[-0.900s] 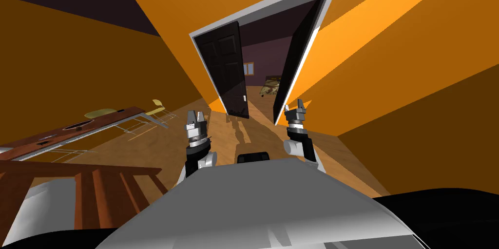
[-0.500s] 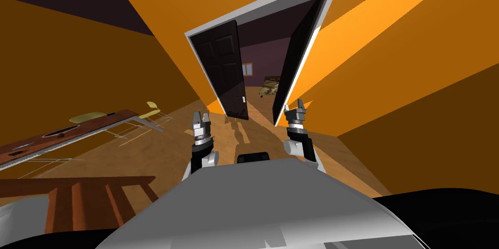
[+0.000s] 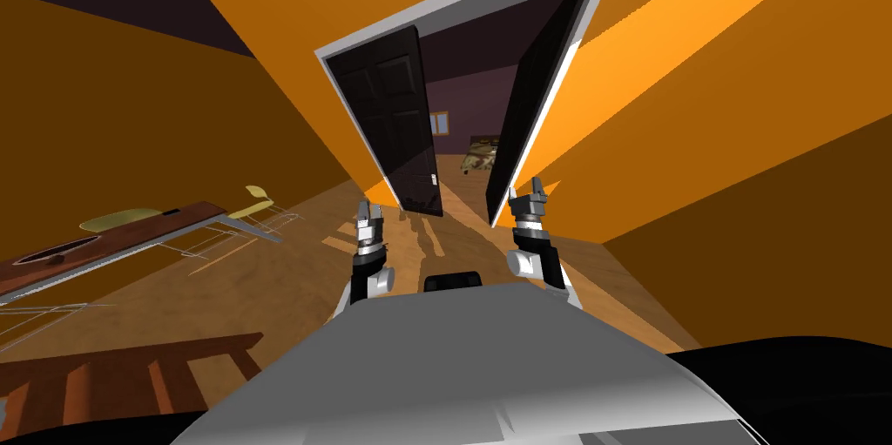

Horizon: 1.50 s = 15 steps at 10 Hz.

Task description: Push the door open

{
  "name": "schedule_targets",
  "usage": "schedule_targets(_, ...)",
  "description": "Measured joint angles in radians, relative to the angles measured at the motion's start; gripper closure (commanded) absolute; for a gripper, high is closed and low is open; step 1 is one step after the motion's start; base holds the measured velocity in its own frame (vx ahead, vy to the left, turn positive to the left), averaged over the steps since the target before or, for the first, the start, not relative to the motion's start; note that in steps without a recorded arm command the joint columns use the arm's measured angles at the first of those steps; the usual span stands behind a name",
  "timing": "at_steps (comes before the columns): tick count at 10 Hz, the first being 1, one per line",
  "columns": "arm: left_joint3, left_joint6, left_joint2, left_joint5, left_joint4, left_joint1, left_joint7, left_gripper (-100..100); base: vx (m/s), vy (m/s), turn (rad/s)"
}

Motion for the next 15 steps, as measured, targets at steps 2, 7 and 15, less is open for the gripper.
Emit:
schedule_targets(2, -0.006, -0.008, 0.006, 0.006, 0.041, -0.013, 0.002, -100, 0.094, 0.030, -0.047)
schedule_targets(7, -0.012, -0.014, 0.026, 0.027, 0.151, -0.061, 0.011, -100, 0.097, 0.022, -0.053)
schedule_targets(15, -0.030, -0.032, 0.048, 0.062, 0.350, -0.145, 0.025, -100, 0.096, 0.028, -0.063)
